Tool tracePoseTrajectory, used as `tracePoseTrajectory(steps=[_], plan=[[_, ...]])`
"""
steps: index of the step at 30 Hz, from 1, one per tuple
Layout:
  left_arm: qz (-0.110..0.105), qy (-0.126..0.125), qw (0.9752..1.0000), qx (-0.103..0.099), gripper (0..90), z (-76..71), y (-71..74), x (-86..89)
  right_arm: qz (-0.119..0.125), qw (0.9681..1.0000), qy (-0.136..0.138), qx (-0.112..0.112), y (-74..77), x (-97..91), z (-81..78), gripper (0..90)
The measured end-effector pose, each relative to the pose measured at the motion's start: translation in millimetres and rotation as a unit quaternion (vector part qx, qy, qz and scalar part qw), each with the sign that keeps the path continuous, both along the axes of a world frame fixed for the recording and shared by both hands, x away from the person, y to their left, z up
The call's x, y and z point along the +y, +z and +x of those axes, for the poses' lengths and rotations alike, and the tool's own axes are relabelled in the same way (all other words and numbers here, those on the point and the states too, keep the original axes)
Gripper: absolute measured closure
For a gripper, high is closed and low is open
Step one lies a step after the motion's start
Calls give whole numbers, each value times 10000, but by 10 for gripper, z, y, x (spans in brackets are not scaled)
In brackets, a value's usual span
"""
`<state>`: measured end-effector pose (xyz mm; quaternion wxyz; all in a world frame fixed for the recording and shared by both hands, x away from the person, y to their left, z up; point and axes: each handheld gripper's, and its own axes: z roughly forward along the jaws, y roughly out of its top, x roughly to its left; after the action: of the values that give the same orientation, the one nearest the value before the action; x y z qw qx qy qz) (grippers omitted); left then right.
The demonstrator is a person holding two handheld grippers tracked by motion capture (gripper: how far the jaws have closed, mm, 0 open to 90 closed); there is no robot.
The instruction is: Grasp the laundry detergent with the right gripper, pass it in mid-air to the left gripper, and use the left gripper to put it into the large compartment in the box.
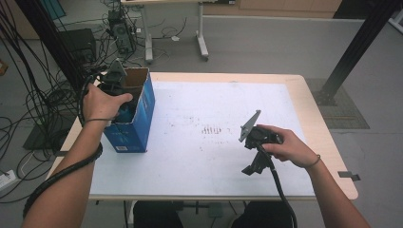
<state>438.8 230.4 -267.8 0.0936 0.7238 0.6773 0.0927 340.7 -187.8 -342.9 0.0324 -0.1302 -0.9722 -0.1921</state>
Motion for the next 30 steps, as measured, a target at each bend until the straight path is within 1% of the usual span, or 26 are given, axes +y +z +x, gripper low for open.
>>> tracePoseTrajectory(steps=[30], plan=[[-9, 35, 10000, 19, 375, 10, 1, -7, 5, 10000, 27, 8, -9, 10, 23, 43]])
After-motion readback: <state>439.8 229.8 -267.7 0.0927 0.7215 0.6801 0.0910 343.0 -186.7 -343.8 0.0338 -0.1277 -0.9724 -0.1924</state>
